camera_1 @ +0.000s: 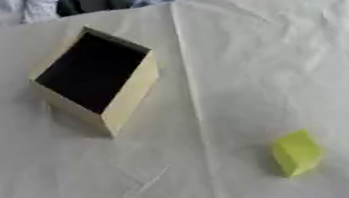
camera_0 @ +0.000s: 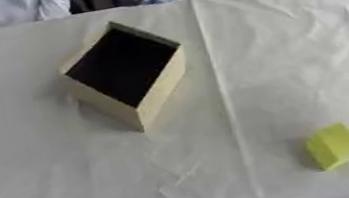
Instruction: Pick up objects on the table and place them in the box.
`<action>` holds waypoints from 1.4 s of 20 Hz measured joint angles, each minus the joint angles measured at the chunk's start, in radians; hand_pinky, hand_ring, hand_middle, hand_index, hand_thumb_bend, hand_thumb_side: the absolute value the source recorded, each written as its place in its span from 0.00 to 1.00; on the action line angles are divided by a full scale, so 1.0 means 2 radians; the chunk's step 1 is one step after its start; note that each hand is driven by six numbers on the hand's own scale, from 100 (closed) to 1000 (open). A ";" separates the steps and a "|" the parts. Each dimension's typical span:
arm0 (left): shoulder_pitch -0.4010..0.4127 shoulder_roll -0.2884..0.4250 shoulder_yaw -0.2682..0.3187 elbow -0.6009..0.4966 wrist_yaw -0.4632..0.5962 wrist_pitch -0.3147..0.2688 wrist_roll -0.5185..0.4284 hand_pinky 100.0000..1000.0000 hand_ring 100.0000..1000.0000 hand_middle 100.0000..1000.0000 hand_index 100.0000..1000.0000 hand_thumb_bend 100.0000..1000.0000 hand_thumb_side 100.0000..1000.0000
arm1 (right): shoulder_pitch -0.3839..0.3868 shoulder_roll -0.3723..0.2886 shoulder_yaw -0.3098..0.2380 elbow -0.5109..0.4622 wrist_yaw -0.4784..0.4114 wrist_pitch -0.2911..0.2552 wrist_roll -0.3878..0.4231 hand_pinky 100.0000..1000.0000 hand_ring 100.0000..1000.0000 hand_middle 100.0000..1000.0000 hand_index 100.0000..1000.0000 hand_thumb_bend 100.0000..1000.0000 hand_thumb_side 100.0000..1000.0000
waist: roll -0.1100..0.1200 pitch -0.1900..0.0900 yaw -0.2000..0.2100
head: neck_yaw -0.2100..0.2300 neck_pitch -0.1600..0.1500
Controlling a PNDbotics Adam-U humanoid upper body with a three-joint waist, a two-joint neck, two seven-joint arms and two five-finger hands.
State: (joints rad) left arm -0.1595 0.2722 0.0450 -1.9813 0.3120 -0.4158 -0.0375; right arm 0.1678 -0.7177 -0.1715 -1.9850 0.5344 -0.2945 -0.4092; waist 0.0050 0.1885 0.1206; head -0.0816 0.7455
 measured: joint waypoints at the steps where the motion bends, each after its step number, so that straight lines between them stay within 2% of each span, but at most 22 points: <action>1: 0.000 0.000 0.000 0.000 0.000 0.000 0.000 0.69 0.82 0.86 0.63 0.00 0.66 | 0.000 0.000 0.000 0.000 0.000 0.000 0.000 0.65 0.66 0.55 0.78 0.00 0.67 | 0.000 0.000 0.000 | 0.000 0.000; 9: 0.000 0.000 0.000 0.000 0.000 0.001 -0.001 0.69 0.82 0.86 0.63 0.00 0.66 | 0.007 -0.001 0.002 0.000 0.001 0.001 0.003 0.66 0.67 0.56 0.79 0.00 0.68 | 0.000 -0.002 0.001 | -0.005 0.000; 12: 0.001 0.000 -0.001 0.000 0.000 0.001 -0.001 0.69 0.82 0.86 0.63 0.00 0.66 | 0.020 -0.012 0.006 0.000 0.007 0.003 0.007 0.68 0.68 0.58 0.79 0.00 0.69 | -0.001 -0.002 0.001 | -0.005 0.000; 19: 0.003 0.000 -0.003 0.000 0.000 0.002 -0.001 0.69 0.82 0.86 0.63 0.00 0.66 | 0.056 -0.072 0.026 0.000 0.028 0.012 0.026 0.72 0.73 0.64 0.81 0.00 0.74 | -0.005 -0.006 -0.001 | -0.005 0.002; 28: 0.005 0.004 -0.003 0.000 0.000 0.002 -0.002 0.69 0.82 0.87 0.63 0.00 0.66 | 0.061 -0.151 0.057 0.000 0.040 0.016 0.076 0.75 0.79 0.71 0.83 0.00 0.77 | -0.008 -0.008 -0.001 | -0.008 0.004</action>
State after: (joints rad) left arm -0.1499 0.2812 0.0394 -1.9813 0.3117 -0.4108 -0.0413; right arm 0.2893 -1.0193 -0.0570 -1.9850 0.6135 -0.2633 -0.2567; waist -0.0103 0.1732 0.1187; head -0.0977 0.7541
